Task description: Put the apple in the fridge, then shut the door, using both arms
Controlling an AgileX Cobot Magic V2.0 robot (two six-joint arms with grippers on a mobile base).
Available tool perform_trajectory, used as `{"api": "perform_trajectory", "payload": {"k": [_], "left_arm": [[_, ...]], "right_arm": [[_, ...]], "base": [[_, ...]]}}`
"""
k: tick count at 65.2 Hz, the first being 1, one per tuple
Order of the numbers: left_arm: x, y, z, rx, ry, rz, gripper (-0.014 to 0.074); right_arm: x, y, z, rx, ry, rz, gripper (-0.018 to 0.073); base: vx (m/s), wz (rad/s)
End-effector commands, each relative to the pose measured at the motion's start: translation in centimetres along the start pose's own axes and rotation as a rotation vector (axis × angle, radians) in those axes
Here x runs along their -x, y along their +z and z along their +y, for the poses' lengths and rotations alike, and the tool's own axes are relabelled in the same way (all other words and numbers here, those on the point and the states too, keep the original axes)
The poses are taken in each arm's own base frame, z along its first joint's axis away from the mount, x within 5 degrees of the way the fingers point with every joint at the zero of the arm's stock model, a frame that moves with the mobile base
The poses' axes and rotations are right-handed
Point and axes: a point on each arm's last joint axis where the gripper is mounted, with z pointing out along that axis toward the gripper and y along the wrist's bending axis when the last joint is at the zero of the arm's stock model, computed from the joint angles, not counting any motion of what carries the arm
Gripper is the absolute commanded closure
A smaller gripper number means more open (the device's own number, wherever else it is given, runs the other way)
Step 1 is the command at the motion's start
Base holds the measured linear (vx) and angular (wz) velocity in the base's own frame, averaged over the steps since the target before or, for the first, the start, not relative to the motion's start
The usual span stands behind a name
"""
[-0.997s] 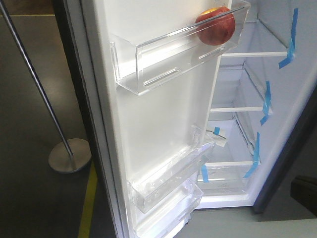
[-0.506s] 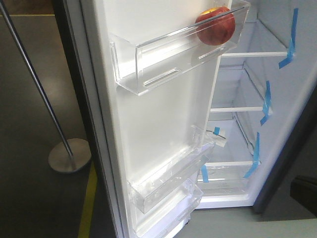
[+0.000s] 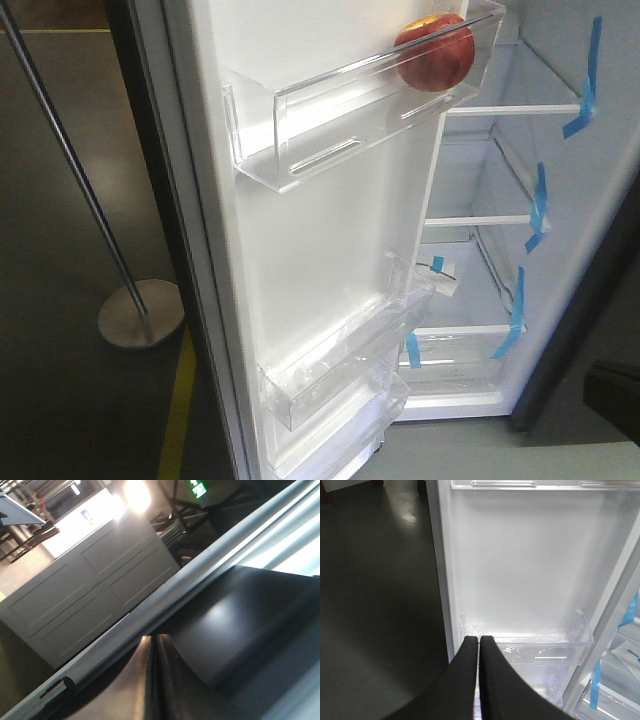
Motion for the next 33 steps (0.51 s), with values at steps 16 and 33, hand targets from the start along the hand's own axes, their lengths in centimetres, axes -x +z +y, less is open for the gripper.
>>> {"api": "perform_trajectory", "payload": {"k": [16, 33], "left_arm": [[0.4, 10.9, -2.2, 0.038, 0.002, 0.041, 0.0603], [-1.6, 17.4, -2.0, 0.087, -0.016, 0.146, 0.0603]], "right_arm": [[1.1, -0.3, 0.0, -0.010, 0.010, -0.064, 0.0564], [1.1, -0.3, 0.0, -0.011, 0.009, -0.064, 0.0562]], "base": [[0.00, 0.00], [0.00, 0.00]]}}
